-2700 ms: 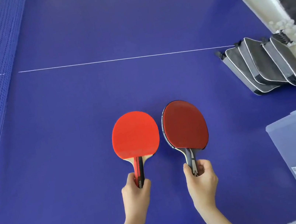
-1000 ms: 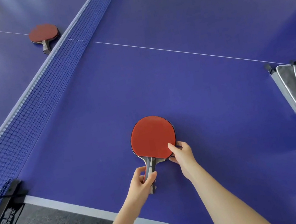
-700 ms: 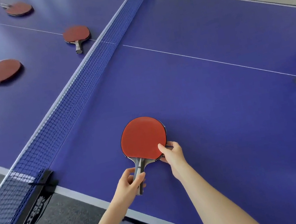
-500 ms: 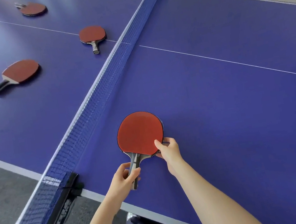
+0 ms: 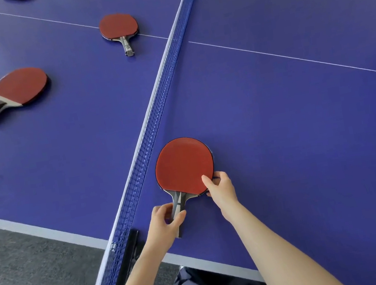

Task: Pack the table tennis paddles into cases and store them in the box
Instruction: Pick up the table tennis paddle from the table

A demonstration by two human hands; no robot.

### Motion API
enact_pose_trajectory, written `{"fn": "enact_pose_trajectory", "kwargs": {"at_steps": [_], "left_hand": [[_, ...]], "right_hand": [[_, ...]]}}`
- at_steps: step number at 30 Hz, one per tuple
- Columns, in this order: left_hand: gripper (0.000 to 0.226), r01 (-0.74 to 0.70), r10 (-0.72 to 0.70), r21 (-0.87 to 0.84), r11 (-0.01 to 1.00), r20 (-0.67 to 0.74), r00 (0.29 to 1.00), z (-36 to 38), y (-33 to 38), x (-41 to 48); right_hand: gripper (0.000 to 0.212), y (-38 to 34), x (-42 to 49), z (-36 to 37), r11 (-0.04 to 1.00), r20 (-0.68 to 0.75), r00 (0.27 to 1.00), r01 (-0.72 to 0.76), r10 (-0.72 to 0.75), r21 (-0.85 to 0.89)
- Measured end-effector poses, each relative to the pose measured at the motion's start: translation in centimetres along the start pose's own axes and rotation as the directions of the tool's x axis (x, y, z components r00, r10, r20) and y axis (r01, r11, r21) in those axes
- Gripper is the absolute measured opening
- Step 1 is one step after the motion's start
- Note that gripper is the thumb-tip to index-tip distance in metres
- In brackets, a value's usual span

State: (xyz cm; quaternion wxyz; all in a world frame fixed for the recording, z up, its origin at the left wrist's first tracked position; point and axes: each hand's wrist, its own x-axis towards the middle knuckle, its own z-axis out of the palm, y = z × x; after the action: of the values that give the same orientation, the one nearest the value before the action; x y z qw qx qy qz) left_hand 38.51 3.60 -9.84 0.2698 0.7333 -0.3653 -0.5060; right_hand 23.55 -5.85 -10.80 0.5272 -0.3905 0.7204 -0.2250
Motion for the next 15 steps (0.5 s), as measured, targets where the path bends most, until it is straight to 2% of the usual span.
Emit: {"fn": "enact_pose_trajectory", "kwargs": {"at_steps": [4,10,13,15], "left_hand": [[0.019,-0.029,0.03,0.053,0.998,-0.011,0.999,-0.2,-0.2,0.1],[0.045,-0.023,0.029,0.081,0.996,-0.077,0.997,-0.1,-0.7,-0.2],[0.063,-0.039,0.068,0.216,0.976,-0.128,0.989,-0.1,-0.4,-0.4],[0.078,-0.081,0.15,0.343,0.936,-0.18,0.972,-0.2,0.3,-1.0]], "right_hand": [[0.038,0.1,0.0,0.1,0.99,-0.045,0.997,0.053,-0.059,-0.129],[0.039,0.2,-1.2,0.0,0.981,-0.033,0.996,0.076,-0.083,-0.181],[0.049,0.4,-2.3,-0.8,0.973,-0.03,0.994,0.1,-0.108,-0.209],[0.053,0.5,-2.9,-1.7,0.957,-0.029,0.989,0.135,-0.147,-0.258]]}}
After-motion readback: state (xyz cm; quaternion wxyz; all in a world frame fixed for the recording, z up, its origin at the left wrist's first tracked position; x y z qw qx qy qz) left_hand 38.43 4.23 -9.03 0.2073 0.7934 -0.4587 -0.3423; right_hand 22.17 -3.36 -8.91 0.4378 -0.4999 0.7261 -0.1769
